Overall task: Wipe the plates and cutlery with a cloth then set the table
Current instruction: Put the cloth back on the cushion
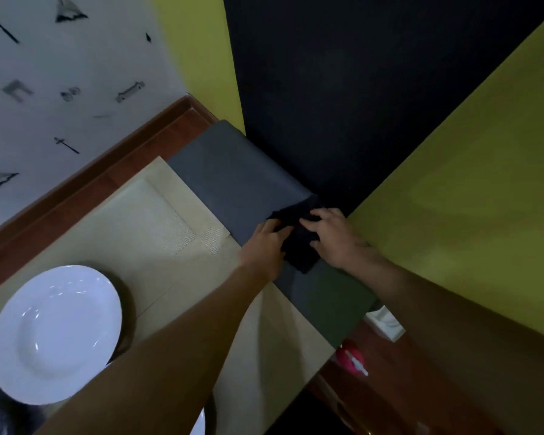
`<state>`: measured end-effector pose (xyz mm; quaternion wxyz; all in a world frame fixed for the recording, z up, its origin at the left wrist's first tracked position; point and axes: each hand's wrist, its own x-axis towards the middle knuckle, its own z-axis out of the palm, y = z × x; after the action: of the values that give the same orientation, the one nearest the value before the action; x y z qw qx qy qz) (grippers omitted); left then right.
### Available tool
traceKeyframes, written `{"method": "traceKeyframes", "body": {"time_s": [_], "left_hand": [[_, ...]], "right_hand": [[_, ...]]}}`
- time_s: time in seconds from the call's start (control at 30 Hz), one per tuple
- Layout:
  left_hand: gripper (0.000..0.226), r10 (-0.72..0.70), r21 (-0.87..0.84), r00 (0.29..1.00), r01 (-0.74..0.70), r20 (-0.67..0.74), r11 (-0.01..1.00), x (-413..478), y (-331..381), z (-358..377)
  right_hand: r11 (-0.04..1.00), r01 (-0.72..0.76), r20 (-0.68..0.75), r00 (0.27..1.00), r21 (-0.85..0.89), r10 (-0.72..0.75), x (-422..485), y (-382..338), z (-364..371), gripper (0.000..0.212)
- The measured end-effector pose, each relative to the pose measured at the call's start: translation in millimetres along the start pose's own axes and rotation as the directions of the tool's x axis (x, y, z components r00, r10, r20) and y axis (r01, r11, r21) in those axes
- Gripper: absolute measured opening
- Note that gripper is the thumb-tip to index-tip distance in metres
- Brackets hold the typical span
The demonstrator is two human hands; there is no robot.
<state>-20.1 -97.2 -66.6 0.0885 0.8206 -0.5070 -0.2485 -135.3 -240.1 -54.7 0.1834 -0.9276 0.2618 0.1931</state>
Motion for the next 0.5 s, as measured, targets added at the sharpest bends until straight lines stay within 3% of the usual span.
{"method": "traceKeyframes", "body": {"time_s": [0.37,0.5], "left_hand": [[0.067,-0.008,0.023,0.995,0.005,0.097,1.000,5,-3,-14],[0.066,-0.056,0.061,0.996,0.052,0.074,0.997,-7,-5,-36]], "right_hand": [[0.996,-0.044,0.025,0.999,-0.071,0.046,0,-10,-17,0.063],[0.999,-0.021,0.018,1.000,-0.037,0.021,-1,-27,-30,0.064]]}}
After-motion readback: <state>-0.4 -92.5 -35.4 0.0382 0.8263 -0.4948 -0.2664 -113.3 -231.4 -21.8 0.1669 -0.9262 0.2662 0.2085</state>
